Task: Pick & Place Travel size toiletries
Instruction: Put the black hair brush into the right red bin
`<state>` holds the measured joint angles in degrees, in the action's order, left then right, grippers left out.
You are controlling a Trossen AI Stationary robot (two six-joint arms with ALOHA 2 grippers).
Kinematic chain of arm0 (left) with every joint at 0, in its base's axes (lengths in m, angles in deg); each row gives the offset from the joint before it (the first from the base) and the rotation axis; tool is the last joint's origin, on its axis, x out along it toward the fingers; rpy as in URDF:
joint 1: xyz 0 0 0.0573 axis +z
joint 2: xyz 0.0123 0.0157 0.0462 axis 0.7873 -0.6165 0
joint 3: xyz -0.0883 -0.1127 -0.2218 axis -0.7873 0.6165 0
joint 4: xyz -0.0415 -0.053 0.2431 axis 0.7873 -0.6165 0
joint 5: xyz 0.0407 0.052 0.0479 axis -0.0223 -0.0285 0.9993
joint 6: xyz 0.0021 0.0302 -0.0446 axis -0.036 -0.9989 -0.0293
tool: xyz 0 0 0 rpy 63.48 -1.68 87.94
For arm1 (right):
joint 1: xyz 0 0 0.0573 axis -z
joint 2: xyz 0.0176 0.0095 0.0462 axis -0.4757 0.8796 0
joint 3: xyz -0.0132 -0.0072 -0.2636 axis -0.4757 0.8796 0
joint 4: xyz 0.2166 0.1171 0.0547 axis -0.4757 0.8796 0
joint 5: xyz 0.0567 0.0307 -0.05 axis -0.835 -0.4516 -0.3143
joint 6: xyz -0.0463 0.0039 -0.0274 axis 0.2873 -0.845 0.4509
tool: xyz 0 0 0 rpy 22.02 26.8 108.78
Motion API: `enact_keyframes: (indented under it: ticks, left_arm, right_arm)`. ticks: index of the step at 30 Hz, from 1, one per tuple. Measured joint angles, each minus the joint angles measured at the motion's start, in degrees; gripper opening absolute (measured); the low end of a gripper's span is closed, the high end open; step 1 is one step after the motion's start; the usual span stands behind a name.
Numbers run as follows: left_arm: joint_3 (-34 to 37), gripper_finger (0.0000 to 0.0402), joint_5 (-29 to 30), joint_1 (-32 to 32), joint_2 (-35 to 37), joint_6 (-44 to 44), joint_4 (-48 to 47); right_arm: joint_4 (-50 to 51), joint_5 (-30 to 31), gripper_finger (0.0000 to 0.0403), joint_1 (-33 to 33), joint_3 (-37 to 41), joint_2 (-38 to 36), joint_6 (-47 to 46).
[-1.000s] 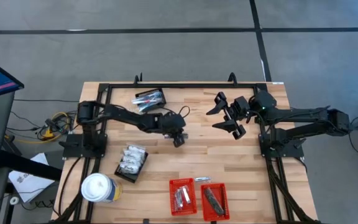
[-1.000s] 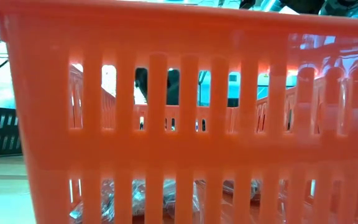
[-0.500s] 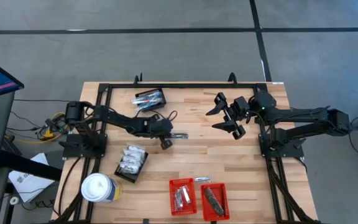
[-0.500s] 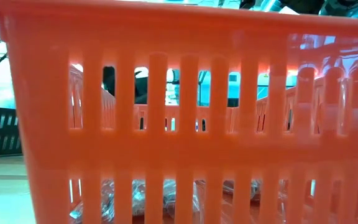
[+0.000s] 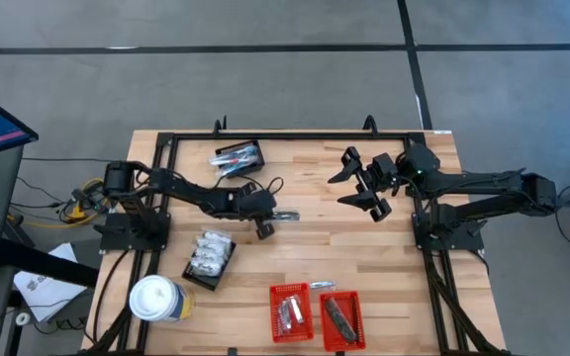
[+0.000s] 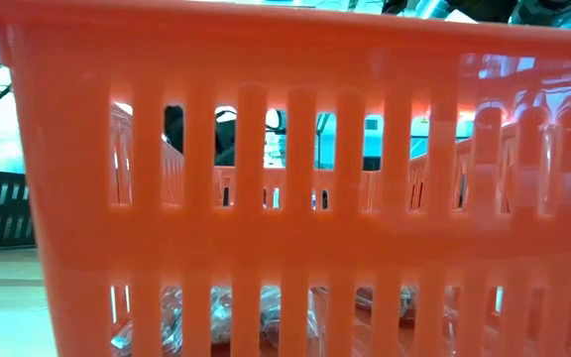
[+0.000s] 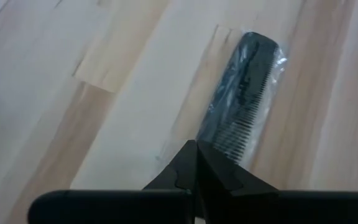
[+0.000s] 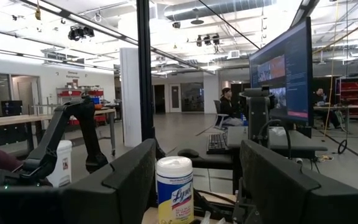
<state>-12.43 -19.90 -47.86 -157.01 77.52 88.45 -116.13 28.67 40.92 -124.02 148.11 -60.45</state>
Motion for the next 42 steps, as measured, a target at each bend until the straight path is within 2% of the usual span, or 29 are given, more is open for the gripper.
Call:
enact_keyframes:
  ticks: [14, 19, 25, 29, 32, 35, 38, 42]
  left_arm:
    - [0.9, 0.0, -2.1, 1.6, -2.1, 0.0, 2.2]
    - [2.2, 0.0, -3.6, 2.5, -1.7, 0.0, 3.4]
    - [2.3, 0.0, -8.9, 4.3, -1.6, 0.9, 3.0]
    - [2.6, 0.0001, -4.7, 2.5, -0.4, -1.5, 3.2]
    - [2.7, 0.0001, -4.4, 1.8, 1.6, -1.9, 4.0]
    - [2.8, 0.0001, -4.1, 2.0, 3.0, -1.9, 4.8]
    - [3.0, 0.0001, -4.0, 2.0, 3.0, -1.9, 4.3]
    - [3.0, 0.0001, -4.0, 2.2, 2.2, -1.5, 4.6]
  right_arm:
    - [0.2, 0.0, 0.023, 0.0, 0.0, 0.0, 0.2]
    - [3.5, 0.0, 0.023, -0.1, 0.0, 0.6, 4.0]
    - [10.9, 0.0, 0.023, 0.0, 0.0, 3.0, 12.3]
    - [12.5, 0.0, 0.023, -0.4, 0.0, 5.3, 13.6]
    - [12.3, 0.2, 0.023, -0.5, 0.0, 6.9, 13.6]
    - [12.5, 3.5, 0.023, -0.4, 0.0, 8.2, 13.6]
    - [13.3, 6.2, 0.023, -0.4, 0.0, 10.0, 13.1]
    - [17.6, 6.4, 0.023, -0.5, 0.0, 13.3, 11.8]
